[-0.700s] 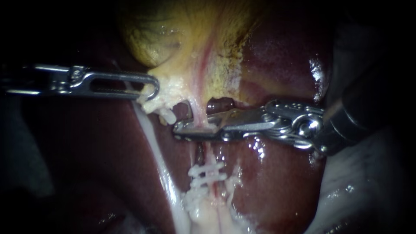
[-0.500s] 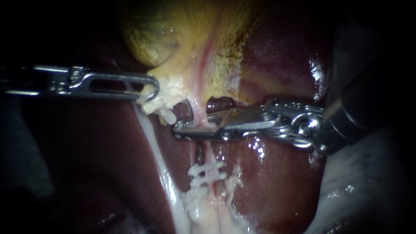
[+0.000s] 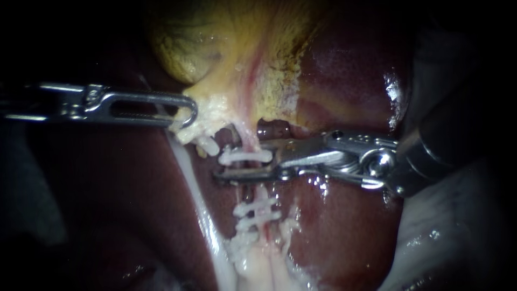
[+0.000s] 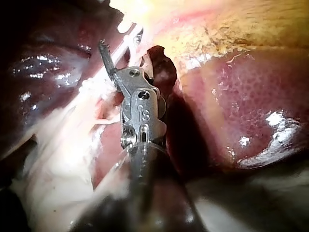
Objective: Going back third clip right tube
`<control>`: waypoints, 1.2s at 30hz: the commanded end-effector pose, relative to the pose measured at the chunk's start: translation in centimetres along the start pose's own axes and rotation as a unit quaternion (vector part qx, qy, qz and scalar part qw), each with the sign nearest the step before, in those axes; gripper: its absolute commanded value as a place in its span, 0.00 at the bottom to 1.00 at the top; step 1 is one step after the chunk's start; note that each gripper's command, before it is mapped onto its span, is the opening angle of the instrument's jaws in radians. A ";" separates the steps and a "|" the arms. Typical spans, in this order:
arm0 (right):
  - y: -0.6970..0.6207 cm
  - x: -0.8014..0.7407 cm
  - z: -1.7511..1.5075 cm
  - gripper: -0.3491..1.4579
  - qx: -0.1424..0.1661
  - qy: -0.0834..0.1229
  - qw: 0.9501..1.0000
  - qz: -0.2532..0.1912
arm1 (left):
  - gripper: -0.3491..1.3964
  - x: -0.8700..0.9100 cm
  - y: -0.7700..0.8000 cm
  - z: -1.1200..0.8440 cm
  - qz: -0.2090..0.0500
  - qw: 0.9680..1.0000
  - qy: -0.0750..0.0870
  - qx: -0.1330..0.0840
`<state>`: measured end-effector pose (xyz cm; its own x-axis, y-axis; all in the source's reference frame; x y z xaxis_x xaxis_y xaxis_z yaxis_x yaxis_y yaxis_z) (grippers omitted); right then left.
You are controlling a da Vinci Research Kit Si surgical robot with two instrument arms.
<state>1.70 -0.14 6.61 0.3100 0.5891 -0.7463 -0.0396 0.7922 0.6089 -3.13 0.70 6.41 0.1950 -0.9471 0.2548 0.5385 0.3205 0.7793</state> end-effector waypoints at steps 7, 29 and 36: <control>-0.01 -0.03 -0.07 0.47 0.004 -0.001 1.000 -0.029 | 0.00 0.00 0.00 -0.01 0.000 1.000 0.000 0.000; 0.01 -0.23 -0.72 0.47 0.018 -0.005 0.993 -0.113 | 0.00 0.01 0.01 -0.02 0.000 1.000 0.001 0.001; -0.05 -0.13 -1.00 0.47 0.026 -0.004 0.990 -0.142 | 0.00 0.01 0.01 -0.02 0.001 1.000 0.001 0.001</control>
<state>0.68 -0.08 6.37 0.3072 0.3314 -0.8921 0.1041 0.9201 0.3777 -3.11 0.69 6.41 0.1967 -0.9468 0.2546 0.5372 0.3213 0.7798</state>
